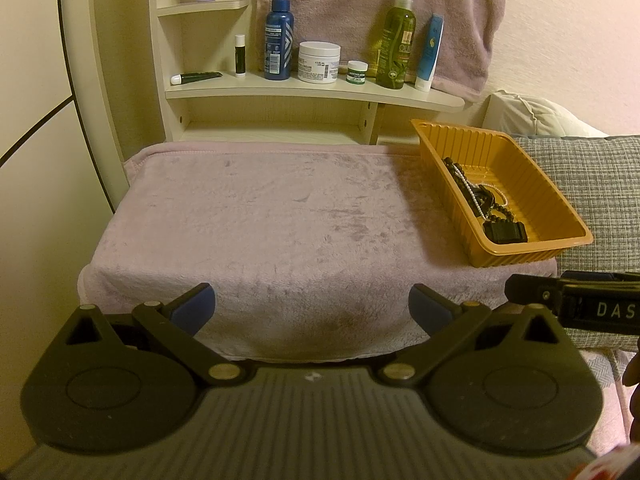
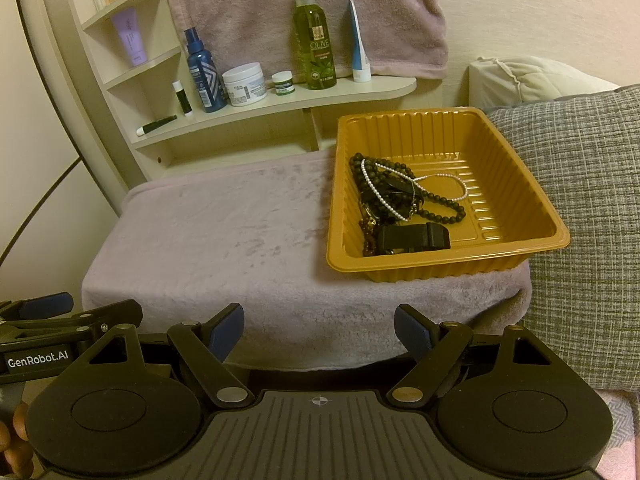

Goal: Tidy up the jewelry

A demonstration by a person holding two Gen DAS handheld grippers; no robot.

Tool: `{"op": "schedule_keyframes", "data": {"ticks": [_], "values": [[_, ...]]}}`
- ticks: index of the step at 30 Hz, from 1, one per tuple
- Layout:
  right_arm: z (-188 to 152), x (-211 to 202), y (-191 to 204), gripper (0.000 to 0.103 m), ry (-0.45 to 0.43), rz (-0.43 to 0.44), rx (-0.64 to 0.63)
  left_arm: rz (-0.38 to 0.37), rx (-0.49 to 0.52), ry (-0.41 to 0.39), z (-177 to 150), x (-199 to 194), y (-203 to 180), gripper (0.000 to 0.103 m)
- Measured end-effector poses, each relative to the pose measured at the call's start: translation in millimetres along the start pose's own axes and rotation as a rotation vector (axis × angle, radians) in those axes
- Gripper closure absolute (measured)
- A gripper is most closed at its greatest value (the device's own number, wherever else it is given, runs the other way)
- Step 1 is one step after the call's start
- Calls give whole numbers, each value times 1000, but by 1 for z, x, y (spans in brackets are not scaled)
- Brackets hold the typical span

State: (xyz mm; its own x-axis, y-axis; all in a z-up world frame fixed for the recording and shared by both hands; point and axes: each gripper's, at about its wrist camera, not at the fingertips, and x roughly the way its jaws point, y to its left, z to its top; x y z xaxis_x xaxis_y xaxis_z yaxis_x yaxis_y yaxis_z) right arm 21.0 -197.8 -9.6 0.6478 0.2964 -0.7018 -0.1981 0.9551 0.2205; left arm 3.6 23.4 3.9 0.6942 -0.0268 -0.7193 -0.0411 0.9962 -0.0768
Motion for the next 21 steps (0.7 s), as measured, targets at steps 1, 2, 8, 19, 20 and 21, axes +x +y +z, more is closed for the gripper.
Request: {"op": "schedule_keyframes", "data": {"ticks": [1,2,8,19,20,21], "values": [[0,0,0,21,1,0,0,0,0,0,0,0,0,1],[0,0,0,21,0,0,0,0,0,0,0,0,0,1],[0,0,0,21,0,0,0,-1,0,0,0,0,1,1],[0,0,3,21,-3,4,-2,-7,-4,-22,1,-5,1,1],[0,0,3,21,-4,5,-2,-7,-4,-24,1,-5,1,1],[0,0,3,21,-5,6,-3,-13,-5,-23,1,-4,1,1]]}}
